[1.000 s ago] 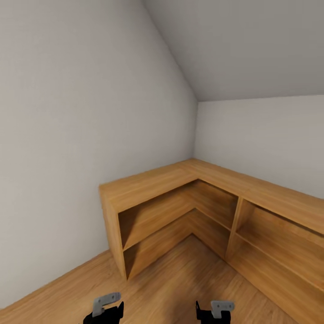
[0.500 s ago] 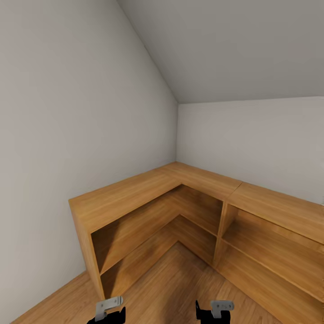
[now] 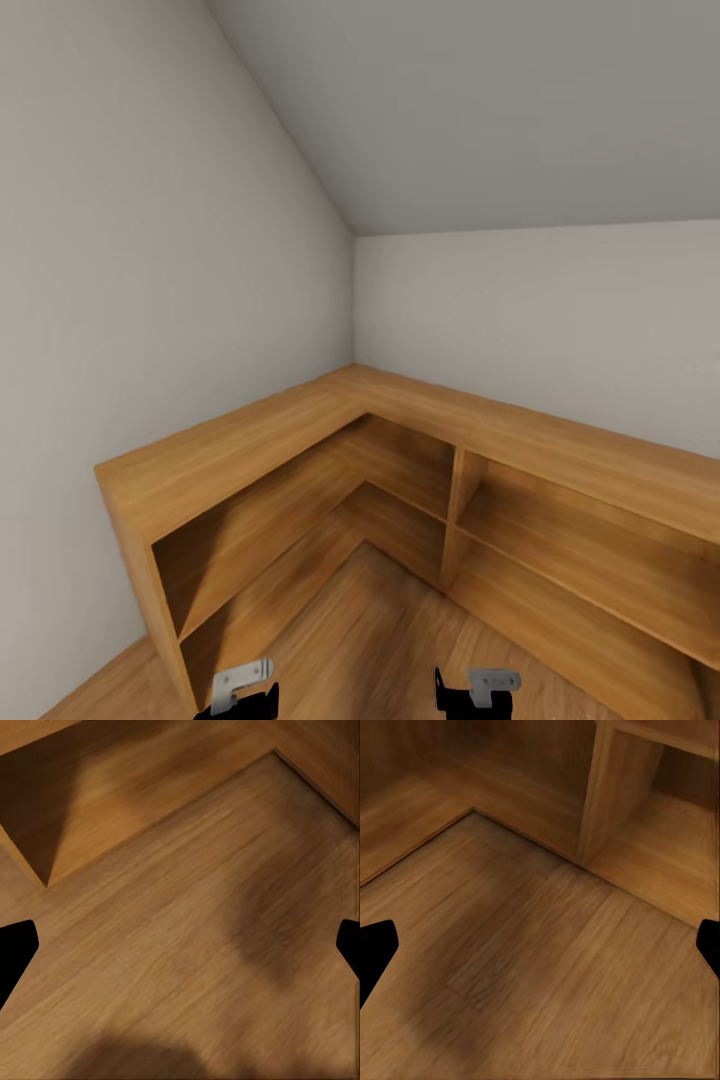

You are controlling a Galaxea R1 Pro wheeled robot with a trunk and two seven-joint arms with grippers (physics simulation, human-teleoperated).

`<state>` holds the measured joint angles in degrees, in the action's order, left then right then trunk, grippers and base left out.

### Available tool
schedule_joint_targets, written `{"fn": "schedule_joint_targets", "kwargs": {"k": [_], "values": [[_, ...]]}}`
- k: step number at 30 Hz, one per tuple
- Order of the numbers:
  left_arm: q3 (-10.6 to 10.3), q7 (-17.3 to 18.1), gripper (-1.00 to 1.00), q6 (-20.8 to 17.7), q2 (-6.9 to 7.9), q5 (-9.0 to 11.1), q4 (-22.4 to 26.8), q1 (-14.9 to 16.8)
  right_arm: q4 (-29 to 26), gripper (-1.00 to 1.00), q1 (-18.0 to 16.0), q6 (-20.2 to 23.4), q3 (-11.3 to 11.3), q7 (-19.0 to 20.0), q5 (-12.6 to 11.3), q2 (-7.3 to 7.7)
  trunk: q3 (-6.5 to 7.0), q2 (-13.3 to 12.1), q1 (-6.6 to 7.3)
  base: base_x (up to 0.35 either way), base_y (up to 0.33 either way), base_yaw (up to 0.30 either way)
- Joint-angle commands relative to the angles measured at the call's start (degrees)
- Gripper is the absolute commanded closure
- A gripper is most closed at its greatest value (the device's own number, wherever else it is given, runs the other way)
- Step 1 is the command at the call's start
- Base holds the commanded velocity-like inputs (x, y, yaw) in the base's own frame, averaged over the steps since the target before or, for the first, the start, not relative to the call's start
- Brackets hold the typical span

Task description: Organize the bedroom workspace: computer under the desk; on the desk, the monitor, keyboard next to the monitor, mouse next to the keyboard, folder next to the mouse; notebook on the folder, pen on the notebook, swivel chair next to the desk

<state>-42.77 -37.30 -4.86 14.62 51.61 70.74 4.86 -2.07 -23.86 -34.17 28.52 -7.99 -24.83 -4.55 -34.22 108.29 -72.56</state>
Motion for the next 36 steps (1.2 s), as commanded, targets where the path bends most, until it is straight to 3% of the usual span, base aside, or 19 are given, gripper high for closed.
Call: {"fn": "schedule_joint_targets", "kwargs": {"k": [1, 19, 27, 36], "values": [[-0.14, -0.40, -1.00, -0.18, 0.06, 0.13, 0.11, 0.06, 0.04, -1.00, -0.05, -0.10, 0.49, -0.36, -0.22, -0.02, -0.01, 0.03, 0.00, 0.002, 0.000, -0.255], [-0.03, -0.41, -1.00, -0.06, 0.05, 0.07, 0.10, 0.06, -0.28, -1.00, -0.05, 0.08, 0.27, -0.61, -0.83, -0.37, 0.23, 0.03, 0.00, 0.000, 0.000, -0.142], [-0.03, -0.43, -1.00, -0.06, 0.06, 0.07, 0.10, 0.06, -0.38, -1.00, -0.05, 0.23, -1.16, -0.70, -0.91, -0.37, -0.28, 0.03, 0.00, 0.000, 0.000, -0.184], [-0.03, -0.41, -1.00, -0.06, 0.01, 0.15, 0.03, 0.06, -0.46, -1.00, -0.05, 0.18, -4.53, -0.67, -0.92, -0.38, -0.90, 0.03, 0.00, -0.128, 0.000, -0.198]]}}
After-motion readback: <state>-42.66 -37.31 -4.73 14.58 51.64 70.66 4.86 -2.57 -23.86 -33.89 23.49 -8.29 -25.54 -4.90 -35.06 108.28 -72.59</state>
